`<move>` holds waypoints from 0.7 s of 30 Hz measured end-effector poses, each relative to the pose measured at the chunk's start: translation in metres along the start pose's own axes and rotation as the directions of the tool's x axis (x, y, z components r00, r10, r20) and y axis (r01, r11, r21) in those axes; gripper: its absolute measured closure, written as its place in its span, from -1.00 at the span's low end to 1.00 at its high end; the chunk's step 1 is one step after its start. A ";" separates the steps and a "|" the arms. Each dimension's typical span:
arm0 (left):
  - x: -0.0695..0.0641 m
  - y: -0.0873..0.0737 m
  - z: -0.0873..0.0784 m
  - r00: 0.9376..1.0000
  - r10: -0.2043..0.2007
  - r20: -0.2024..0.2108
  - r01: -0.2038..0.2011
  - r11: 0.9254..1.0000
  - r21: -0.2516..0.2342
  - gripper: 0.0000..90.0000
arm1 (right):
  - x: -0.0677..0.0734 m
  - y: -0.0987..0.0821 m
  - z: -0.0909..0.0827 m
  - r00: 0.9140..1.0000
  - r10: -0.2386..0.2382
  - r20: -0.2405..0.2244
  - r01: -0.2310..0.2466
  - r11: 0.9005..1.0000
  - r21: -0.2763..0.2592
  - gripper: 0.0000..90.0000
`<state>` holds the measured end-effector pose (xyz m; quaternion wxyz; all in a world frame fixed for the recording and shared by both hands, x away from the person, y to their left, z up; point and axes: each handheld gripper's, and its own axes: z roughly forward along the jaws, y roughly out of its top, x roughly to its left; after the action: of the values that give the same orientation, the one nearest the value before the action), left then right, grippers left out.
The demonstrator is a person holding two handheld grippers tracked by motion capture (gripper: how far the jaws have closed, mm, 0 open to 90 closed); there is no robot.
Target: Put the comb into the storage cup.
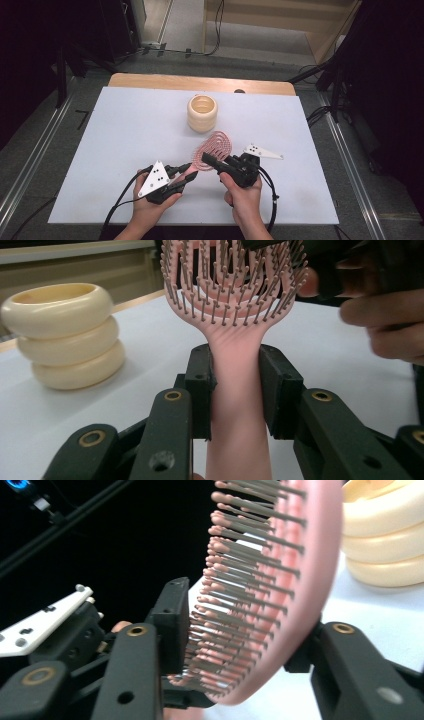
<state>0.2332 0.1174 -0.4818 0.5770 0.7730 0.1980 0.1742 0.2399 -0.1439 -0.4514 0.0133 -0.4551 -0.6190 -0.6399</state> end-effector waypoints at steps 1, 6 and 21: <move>0.002 -0.001 0.002 0.999 -0.022 0.030 0.022 1.000 0.007 0.55 | -0.001 0.000 0.000 0.999 0.018 -0.033 -0.018 1.000 -0.012 0.35; 0.004 -0.002 0.002 0.997 -0.069 0.044 0.069 0.998 0.004 0.10 | 0.001 -0.001 -0.001 0.999 -0.023 -0.043 0.022 0.999 -0.023 0.37; 0.022 -0.006 -0.009 0.989 -0.148 -0.017 0.148 0.988 0.043 -1.00 | 0.007 0.003 -0.009 0.992 -0.117 -0.035 0.115 0.992 -0.051 0.37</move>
<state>0.2471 0.1373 -0.4844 0.5699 0.7674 0.2626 0.1318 0.2326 -0.1479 -0.4438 -0.0234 -0.4063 -0.6284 -0.6629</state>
